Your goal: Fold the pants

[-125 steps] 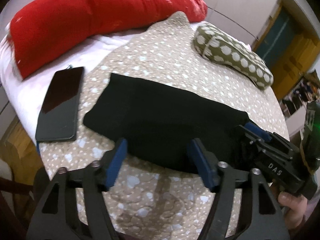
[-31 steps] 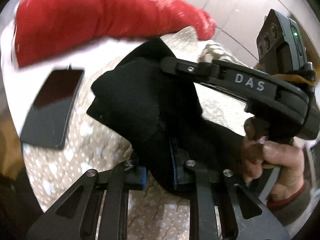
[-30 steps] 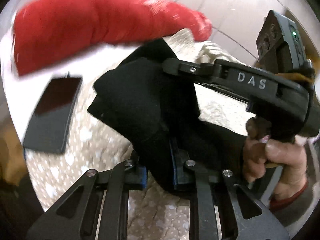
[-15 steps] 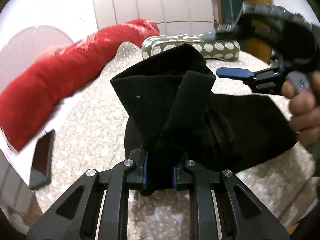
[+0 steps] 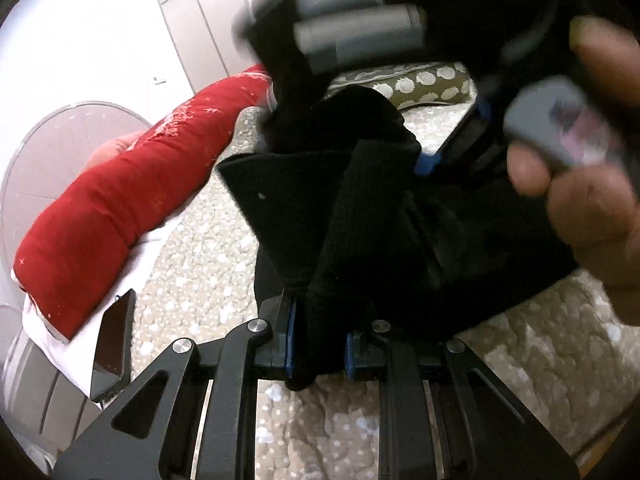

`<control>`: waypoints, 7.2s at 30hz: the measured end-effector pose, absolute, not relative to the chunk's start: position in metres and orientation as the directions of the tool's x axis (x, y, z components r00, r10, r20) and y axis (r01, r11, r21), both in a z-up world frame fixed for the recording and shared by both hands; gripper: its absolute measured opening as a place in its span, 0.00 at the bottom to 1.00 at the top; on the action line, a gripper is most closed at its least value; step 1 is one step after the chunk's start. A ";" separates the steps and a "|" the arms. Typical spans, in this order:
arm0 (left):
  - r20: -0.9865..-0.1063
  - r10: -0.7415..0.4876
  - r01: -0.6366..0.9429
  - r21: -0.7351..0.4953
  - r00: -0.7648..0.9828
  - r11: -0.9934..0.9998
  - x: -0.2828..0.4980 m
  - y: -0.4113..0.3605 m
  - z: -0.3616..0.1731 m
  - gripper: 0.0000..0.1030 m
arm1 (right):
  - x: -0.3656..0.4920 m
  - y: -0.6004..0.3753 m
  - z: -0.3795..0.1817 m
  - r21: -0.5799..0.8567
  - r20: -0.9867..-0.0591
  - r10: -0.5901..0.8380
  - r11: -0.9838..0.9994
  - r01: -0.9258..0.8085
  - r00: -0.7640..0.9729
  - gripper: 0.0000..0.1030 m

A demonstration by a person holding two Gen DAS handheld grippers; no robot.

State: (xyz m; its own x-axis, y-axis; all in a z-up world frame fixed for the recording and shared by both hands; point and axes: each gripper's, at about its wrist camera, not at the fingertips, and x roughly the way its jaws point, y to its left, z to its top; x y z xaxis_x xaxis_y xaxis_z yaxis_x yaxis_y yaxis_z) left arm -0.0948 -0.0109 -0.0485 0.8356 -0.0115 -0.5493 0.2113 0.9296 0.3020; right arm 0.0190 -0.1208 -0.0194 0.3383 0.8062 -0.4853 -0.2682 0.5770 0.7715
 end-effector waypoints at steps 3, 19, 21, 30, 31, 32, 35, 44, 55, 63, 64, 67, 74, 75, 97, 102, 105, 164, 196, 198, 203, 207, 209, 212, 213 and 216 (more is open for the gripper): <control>-0.592 -0.135 0.295 0.183 0.795 0.938 -0.099 0.010 -0.038 0.20 | 0.014 -0.130 -0.029 0.770 -0.477 0.809 0.573 -0.280 0.345 0.26; -0.515 -0.487 0.492 -0.138 0.706 0.860 -0.115 0.043 0.032 0.48 | -0.020 -0.205 0.028 0.590 -0.464 0.680 0.715 -0.374 0.567 0.15; -0.512 -0.478 0.484 -0.134 0.713 0.865 -0.113 0.040 0.033 0.59 | -0.023 -0.228 0.026 0.588 -0.478 0.652 0.735 -0.338 0.589 0.15; -0.659 -0.349 0.393 -0.087 0.666 0.915 -0.061 0.001 -0.003 0.59 | -0.018 -0.259 -0.023 0.539 -0.626 0.526 0.825 -0.167 0.576 0.15; -0.670 -0.342 0.381 -0.095 0.658 0.920 -0.056 0.000 -0.005 0.59 | -0.021 -0.260 -0.021 0.540 -0.622 0.526 0.825 -0.170 0.579 0.15; -0.683 -0.334 0.369 -0.101 0.649 0.924 -0.046 -0.003 -0.008 0.59 | -0.026 -0.260 -0.016 0.532 -0.613 0.527 0.826 -0.186 0.589 0.15; -0.692 -0.321 0.356 -0.098 0.646 0.929 -0.036 -0.011 -0.012 0.59 | -0.029 -0.263 -0.012 0.504 -0.613 0.512 0.840 -0.201 0.601 0.16; -0.731 -0.293 0.365 -0.064 0.616 0.929 -0.026 -0.036 -0.032 0.59 | -0.039 -0.285 0.009 0.402 -0.630 0.330 0.913 -0.069 0.703 0.31; -0.736 -0.297 0.357 -0.080 0.609 0.931 -0.026 -0.036 -0.035 0.62 | -0.078 -0.237 -0.016 0.288 -0.727 0.370 0.929 -0.232 0.578 0.31; -0.740 -0.293 0.344 -0.088 0.605 0.935 -0.029 -0.037 -0.034 0.63 | -0.087 -0.243 -0.033 0.284 -0.733 0.354 0.935 -0.212 0.581 0.31; -0.742 -0.289 0.342 -0.086 0.605 0.936 -0.028 -0.037 -0.034 0.63 | -0.086 -0.242 -0.028 0.280 -0.732 0.349 0.937 -0.208 0.585 0.31; -0.746 -0.280 0.341 -0.076 0.605 0.937 -0.029 -0.037 -0.030 0.63 | -0.087 -0.244 -0.011 0.288 -0.703 0.352 0.935 -0.206 0.618 0.31; -0.724 -0.247 0.307 -0.052 0.644 0.950 -0.017 -0.035 -0.016 0.63 | -0.071 -0.242 -0.002 0.315 -0.671 0.343 0.934 -0.166 0.658 0.31; -0.724 -0.244 0.303 -0.051 0.645 0.952 -0.014 -0.036 -0.016 0.63 | -0.066 -0.242 -0.004 0.318 -0.672 0.337 0.936 -0.154 0.660 0.31; -0.759 -0.215 0.264 -0.059 0.615 0.963 0.020 -0.051 -0.036 0.67 | -0.019 -0.257 -0.036 0.288 -0.738 0.279 0.954 -0.088 0.614 0.32; -0.760 -0.215 0.256 -0.066 0.613 0.964 0.016 -0.049 -0.036 0.67 | -0.052 -0.249 -0.012 0.278 -0.700 0.305 0.949 -0.147 0.646 0.32; -0.758 -0.210 0.254 -0.061 0.617 0.965 0.013 -0.050 -0.036 0.67 | -0.071 -0.240 -0.011 0.243 -0.714 0.300 0.954 -0.178 0.633 0.32; -0.794 -0.283 0.227 -0.187 0.538 0.956 -0.002 -0.026 -0.048 0.89 | -0.056 -0.273 -0.059 0.483 -0.686 0.418 0.874 -0.058 0.596 0.60; -0.741 -0.345 0.275 -0.222 0.576 0.935 0.084 -0.037 -0.019 0.56 | 0.033 -0.265 -0.029 0.496 -0.545 0.418 0.860 -0.124 0.727 0.40; -0.776 -0.312 0.252 -0.202 0.549 0.946 0.095 -0.040 -0.033 0.56 | 0.047 -0.270 -0.044 0.477 -0.597 0.384 0.876 -0.073 0.704 0.42; -0.765 -0.343 0.274 -0.224 0.546 0.935 0.089 -0.038 -0.039 0.57 | 0.033 -0.294 -0.054 0.507 -0.625 0.402 0.861 -0.044 0.669 0.47; -0.767 -0.311 0.262 -0.192 0.561 0.946 0.077 -0.042 -0.033 0.57 | 0.015 -0.298 -0.025 0.441 -0.614 0.332 0.897 -0.038 0.716 0.47; -0.774 -0.289 0.260 -0.167 0.564 0.951 0.074 -0.046 -0.032 0.57 | 0.009 -0.288 -0.007 0.419 -0.582 0.357 0.902 -0.107 0.731 0.46; -0.775 -0.269 0.264 -0.136 0.572 0.955 0.073 -0.052 -0.033 0.57 | 0.007 -0.258 0.009 0.350 -0.582 0.392 0.912 -0.216 0.712 0.36; -0.777 -0.268 0.265 -0.135 0.569 0.955 0.072 -0.053 -0.034 0.58 | 0.009 -0.249 0.008 0.316 -0.602 0.380 0.921 -0.228 0.702 0.31; -0.777 -0.256 0.263 -0.121 0.575 0.957 0.072 -0.056 -0.036 0.61 | 0.011 -0.234 -0.009 0.240 -0.674 0.312 0.950 -0.201 0.669 0.27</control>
